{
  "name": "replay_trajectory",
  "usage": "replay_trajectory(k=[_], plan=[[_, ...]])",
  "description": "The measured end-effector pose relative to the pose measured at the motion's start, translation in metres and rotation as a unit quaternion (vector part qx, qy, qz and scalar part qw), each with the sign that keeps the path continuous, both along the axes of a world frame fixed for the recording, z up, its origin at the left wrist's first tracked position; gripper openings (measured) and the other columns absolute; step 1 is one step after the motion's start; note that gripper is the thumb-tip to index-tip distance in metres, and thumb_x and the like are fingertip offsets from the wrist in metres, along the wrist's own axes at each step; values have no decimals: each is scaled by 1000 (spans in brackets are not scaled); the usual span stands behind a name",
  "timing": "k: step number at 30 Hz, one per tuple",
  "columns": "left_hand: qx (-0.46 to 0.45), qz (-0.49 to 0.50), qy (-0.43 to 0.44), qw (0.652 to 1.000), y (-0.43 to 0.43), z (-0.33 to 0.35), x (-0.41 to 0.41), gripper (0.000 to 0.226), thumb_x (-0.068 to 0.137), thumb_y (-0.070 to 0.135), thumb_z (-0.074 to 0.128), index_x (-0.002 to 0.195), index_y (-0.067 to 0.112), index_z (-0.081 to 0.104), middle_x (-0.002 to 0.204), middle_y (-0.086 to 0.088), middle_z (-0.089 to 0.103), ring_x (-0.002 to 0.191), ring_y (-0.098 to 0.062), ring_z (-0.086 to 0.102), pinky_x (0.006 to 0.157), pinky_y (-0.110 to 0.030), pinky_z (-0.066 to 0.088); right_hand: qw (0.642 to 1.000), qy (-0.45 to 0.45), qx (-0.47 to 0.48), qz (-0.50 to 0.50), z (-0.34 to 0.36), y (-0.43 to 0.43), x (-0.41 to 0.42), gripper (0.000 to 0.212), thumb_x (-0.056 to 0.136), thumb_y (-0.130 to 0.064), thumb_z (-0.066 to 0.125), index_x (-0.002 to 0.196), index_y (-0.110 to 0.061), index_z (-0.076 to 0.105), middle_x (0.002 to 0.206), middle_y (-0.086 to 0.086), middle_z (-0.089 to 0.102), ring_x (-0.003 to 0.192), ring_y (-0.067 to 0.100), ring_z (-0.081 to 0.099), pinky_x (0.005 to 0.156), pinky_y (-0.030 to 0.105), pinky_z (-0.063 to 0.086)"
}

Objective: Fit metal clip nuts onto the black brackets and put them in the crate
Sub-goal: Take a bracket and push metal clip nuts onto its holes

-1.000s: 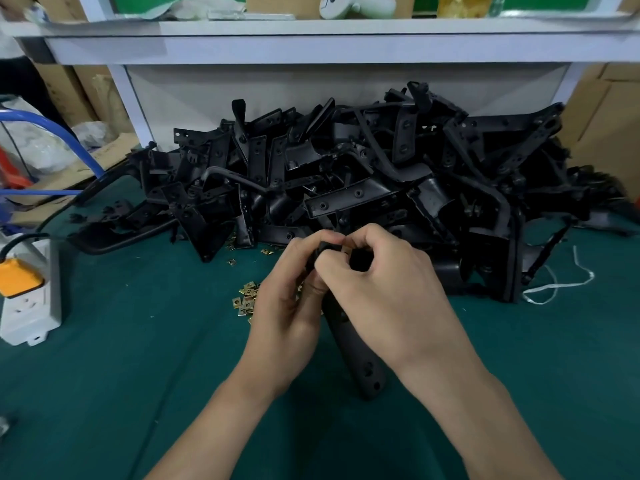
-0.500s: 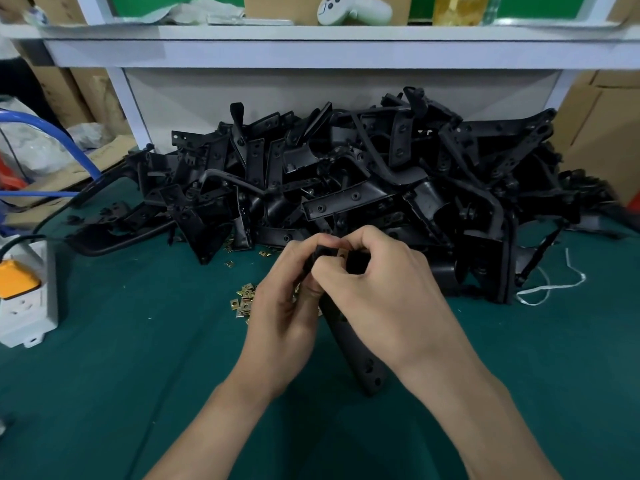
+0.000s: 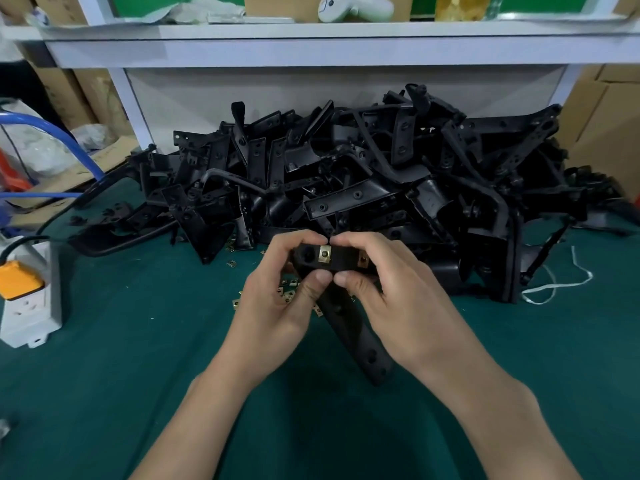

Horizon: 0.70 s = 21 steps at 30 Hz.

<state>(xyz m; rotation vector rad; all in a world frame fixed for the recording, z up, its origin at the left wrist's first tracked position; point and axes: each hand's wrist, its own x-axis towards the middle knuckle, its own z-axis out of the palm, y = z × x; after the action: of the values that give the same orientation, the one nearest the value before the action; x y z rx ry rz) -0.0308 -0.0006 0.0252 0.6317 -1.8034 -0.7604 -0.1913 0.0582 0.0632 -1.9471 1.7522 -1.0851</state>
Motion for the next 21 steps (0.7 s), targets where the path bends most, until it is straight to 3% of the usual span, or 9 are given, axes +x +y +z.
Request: replay_trajectory(k=[3,7,14,21], plan=[[1,4,-6,1000,-1,2,2,26,97,38,61,121,45,53,113,18,66,107,-12,64,88,-16,48,999,42,-30,-2,-3,-3,3,40,100,-30,56,139,-33,53,110,-31,49,108,-10,42,91,2,32],[2,40,-21,999,-3,3,3,25,94,44,61,115,54,52,114,25,65,109,-4,63,88,-15,48,992,95,-77,-4,-9,-6,9,43,102,-22,55,145,-22,52,125,-11,60,113,7,44,96,17,35],[-17,79,-32,996,-4,-2,2,38,93,15,62,110,47,52,100,26,66,92,0,64,78,-5,43,987,102,-123,-13,-21,-12,13,45,96,-3,64,139,-14,58,119,-1,64,105,16,50,94,20,38],[-20,103,-25,994,-3,-5,0,35,93,17,60,114,44,52,99,24,65,91,-5,65,76,-10,46,987,97,-126,-14,-23,-12,14,44,95,-3,64,137,-15,59,120,-3,63,107,13,47,96,10,31]])
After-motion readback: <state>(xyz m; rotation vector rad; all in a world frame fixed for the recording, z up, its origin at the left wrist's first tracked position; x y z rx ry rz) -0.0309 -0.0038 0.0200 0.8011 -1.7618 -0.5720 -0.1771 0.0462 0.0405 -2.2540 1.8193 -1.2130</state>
